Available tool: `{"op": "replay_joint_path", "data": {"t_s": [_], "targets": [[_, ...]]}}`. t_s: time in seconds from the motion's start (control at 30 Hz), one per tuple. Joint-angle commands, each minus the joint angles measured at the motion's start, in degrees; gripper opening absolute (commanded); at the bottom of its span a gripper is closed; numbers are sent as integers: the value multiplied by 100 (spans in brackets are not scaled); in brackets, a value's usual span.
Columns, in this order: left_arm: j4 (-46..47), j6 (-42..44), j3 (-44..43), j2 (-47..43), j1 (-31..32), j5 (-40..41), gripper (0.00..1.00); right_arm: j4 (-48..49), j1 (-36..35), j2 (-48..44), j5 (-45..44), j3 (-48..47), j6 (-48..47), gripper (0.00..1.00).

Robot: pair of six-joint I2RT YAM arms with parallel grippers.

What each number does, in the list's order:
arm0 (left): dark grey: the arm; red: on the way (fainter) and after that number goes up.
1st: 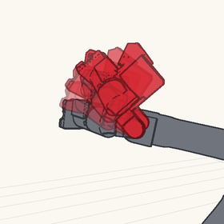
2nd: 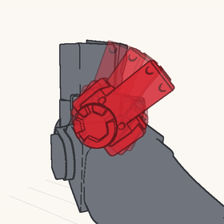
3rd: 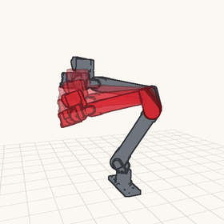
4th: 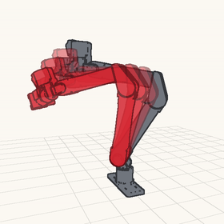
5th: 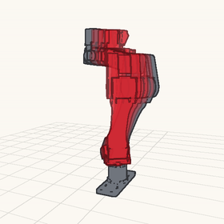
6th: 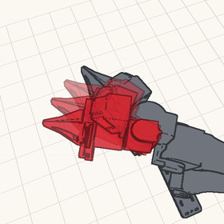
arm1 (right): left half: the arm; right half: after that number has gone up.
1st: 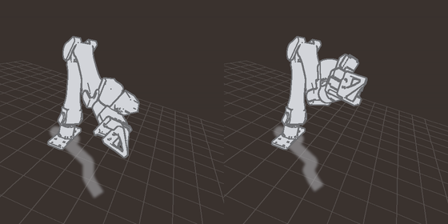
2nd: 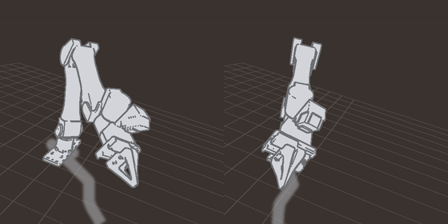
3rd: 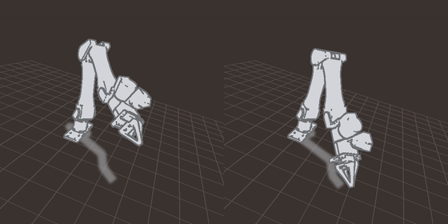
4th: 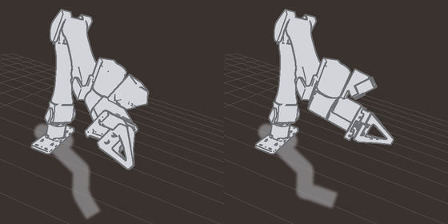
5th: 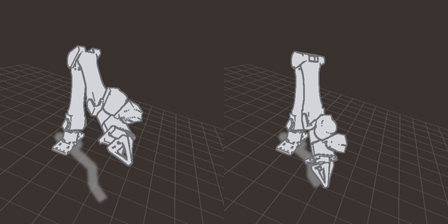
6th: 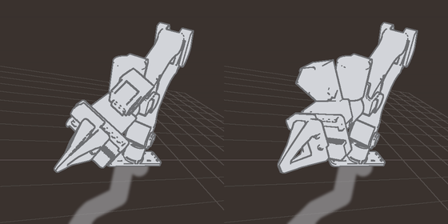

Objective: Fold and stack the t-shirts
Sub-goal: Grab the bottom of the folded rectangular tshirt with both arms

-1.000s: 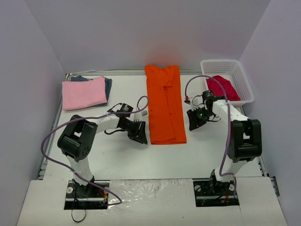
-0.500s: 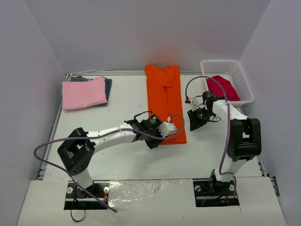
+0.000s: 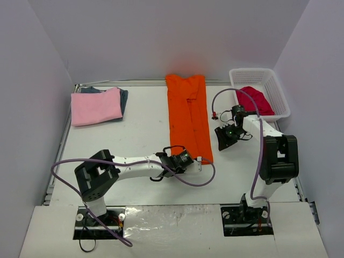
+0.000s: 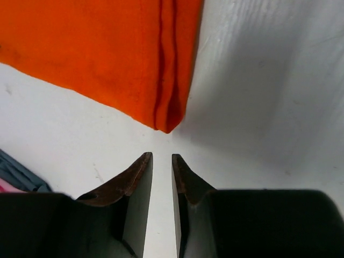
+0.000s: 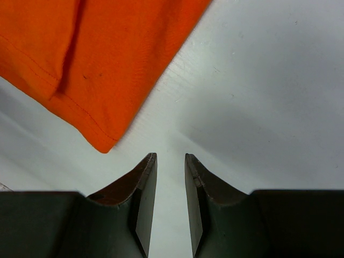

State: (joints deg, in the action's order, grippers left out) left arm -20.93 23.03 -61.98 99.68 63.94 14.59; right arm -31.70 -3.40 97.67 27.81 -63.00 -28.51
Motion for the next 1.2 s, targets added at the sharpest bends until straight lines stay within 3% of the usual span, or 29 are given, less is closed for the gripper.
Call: {"op": "replay_joint_path", "data": {"t_s": [0.0,0.27,0.6,1.17], "targets": [[317,325,27,-142,-5,624,20,-108,6,-73,-92,42,-40,24],[319,247,160,-317,39,194,21,-108,6,-37,-136,43,-32,25],[-360,149,-289,-476,66,-422,43,-117,6,86,-206,25,-14,27],[299,352,-183,140,233,-70,43,-126,-12,51,-197,60,-49,29]]}}
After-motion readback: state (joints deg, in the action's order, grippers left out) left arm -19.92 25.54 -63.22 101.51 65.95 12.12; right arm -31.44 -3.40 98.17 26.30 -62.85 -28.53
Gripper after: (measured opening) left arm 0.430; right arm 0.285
